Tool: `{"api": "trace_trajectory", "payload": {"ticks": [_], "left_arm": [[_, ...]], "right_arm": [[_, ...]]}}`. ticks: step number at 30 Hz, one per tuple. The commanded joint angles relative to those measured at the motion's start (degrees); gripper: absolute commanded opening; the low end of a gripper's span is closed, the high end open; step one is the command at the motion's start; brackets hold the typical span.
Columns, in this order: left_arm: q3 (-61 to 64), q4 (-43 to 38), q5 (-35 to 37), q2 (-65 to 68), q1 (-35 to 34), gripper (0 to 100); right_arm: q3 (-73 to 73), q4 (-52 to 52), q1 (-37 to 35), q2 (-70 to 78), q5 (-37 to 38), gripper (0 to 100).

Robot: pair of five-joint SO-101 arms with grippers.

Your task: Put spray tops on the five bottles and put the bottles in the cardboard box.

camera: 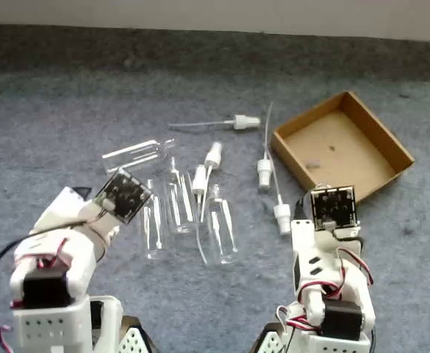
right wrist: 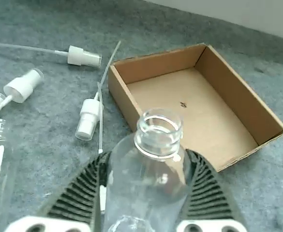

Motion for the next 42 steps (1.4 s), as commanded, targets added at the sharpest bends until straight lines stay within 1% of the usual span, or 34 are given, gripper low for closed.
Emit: {"api": "trace_trajectory", "payload": {"ticks": [1, 3, 12, 17, 22, 23, 25, 27, 29, 31, 38, 42], "left_arm": [[-13.1, 0.6, -0.7, 16.4, 7.4, 1], [-17.4, 0.8, -0.6, 22.8, 10.1, 1], [-35.2, 0.7, -0.4, 50.7, 18.2, 1], [-47.2, 0.7, 6.0, 64.5, 21.1, 1], [-59.5, 0.8, 9.2, 77.0, 24.6, 1], [-61.9, 0.8, 9.8, 79.5, 25.4, 2], [-66.6, 1.0, 11.3, 84.6, 26.4, 5], [-71.9, 3.2, 13.6, 89.5, 27.1, 11], [-77.5, 5.7, 16.2, 94.3, 27.2, 14], [-83.7, 7.6, 17.6, 98.9, 26.9, 13], [-105.2, 17.0, 17.7, 113.2, 27.3, 13], [-116.3, 20.7, 17.7, 121.1, 27.1, 13]], "right_arm": [[1.4, -4.4, 0.9, -0.9, -6.4, 7.4], [1.8, -4.6, 1.0, -0.9, -8.5, 7.4], [3.0, -4.6, 1.0, -1.0, -8.9, 7.4], [5.5, -4.7, 0.9, -1.0, -8.9, 7.4], [6.0, -4.7, 0.7, -1.0, -8.9, 7.4], [6.7, -4.7, 0.7, -1.0, -8.9, 7.4], [8.0, -4.7, 0.7, -1.0, -8.9, 7.4], [8.3, -4.7, 0.7, -1.0, -8.9, 7.4], [8.3, -4.7, 0.7, -1.0, -8.9, 7.4], [8.3, -4.7, 0.7, -1.0, -8.9, 7.4], [8.6, -4.7, 0.7, -1.0, -8.9, 7.4], [8.6, -4.7, 0.7, -1.0, -8.9, 7.4]]}}
